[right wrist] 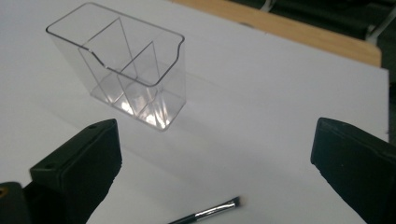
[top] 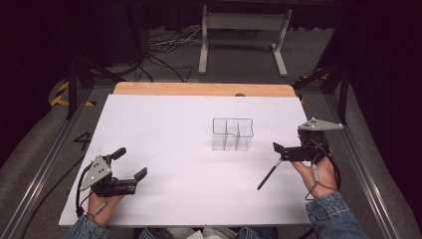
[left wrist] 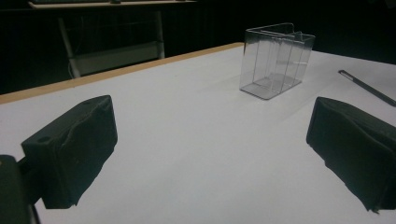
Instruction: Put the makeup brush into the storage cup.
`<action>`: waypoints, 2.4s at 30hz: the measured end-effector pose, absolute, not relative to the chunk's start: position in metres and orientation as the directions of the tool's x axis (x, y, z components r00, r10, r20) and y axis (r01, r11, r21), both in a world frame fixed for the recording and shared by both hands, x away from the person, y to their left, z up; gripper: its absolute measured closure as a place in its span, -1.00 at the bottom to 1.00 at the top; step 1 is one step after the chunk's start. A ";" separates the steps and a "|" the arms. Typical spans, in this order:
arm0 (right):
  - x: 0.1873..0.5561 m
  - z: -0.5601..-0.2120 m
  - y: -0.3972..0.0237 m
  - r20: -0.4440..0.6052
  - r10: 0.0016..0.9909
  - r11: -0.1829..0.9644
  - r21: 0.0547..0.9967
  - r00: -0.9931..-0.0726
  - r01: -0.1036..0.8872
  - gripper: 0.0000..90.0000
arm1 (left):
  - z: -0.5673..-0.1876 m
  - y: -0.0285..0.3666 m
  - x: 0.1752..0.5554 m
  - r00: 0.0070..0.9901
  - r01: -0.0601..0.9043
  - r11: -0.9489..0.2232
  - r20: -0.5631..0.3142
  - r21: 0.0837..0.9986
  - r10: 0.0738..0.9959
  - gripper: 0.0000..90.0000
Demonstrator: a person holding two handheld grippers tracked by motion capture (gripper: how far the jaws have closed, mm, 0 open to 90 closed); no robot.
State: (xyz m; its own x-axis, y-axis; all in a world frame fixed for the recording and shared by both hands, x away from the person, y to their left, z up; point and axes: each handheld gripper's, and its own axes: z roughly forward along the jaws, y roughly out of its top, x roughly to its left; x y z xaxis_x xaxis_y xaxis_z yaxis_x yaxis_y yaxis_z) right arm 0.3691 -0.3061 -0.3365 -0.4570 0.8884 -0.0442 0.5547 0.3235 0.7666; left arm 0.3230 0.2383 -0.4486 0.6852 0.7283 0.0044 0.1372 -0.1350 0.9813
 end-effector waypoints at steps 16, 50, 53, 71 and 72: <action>0.372 -0.329 -0.303 -0.051 0.889 0.368 0.672 -0.455 0.643 -0.94 | -0.450 0.237 0.319 0.700 0.132 -0.148 0.014 0.980 0.714 -0.94; 0.380 -0.357 -0.279 -0.012 0.887 0.412 0.475 -0.463 0.777 -1.00 | -0.453 0.246 0.321 0.688 0.152 -0.129 -0.011 0.980 0.725 -0.94; 0.382 -0.364 -0.279 -0.001 0.889 0.406 0.464 -0.458 0.787 -1.00 | -0.453 0.246 0.320 0.690 0.151 -0.134 -0.008 0.980 0.723 -0.94; 0.386 -0.388 -0.274 -0.062 0.893 0.436 0.372 -0.447 0.820 -0.99 | -0.453 0.248 0.319 0.691 0.155 -0.132 -0.012 0.979 0.723 -0.94; 0.386 -0.388 -0.274 -0.062 0.893 0.435 0.370 -0.445 0.821 -0.99 | -0.453 0.247 0.319 0.691 0.154 -0.132 -0.012 0.979 0.723 -0.94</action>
